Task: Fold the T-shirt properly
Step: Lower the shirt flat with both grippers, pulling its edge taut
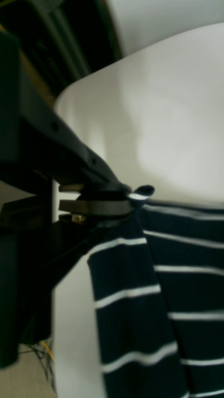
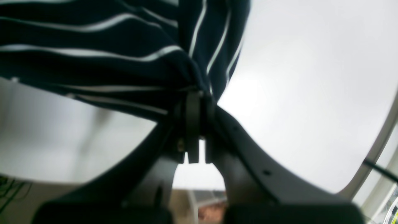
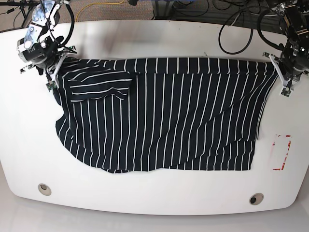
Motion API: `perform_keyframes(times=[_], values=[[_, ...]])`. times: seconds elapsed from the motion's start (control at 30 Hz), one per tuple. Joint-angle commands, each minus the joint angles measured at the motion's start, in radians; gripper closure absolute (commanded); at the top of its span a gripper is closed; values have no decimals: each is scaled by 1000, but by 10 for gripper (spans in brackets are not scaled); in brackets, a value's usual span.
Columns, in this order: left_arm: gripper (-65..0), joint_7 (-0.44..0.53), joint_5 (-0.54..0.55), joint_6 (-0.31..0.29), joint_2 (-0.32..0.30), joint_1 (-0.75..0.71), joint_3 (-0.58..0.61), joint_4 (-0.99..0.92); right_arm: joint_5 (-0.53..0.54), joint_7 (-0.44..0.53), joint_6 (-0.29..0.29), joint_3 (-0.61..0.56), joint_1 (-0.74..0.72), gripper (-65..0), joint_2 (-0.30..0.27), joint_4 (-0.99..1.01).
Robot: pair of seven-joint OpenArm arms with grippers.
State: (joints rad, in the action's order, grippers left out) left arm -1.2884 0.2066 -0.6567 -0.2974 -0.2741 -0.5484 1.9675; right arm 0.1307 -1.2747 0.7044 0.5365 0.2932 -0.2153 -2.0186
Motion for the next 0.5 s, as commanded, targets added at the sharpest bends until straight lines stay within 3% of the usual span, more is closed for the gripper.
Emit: perform_keyframes(times=[0.0, 0.2, 0.47], values=[[0, 60, -17, -2, -26, -24, -12, 14, -21, 39, -6, 6, 21, -5, -2, -15], [0, 118, -19, -1, -33, -26, 8, -10, -26, 76, -6, 6, 42, -6, 14, -14], [0, 131, -20, 4, -38, 103, 126, -66, -26, 77, -6, 3, -4, -6, 15, -4]])
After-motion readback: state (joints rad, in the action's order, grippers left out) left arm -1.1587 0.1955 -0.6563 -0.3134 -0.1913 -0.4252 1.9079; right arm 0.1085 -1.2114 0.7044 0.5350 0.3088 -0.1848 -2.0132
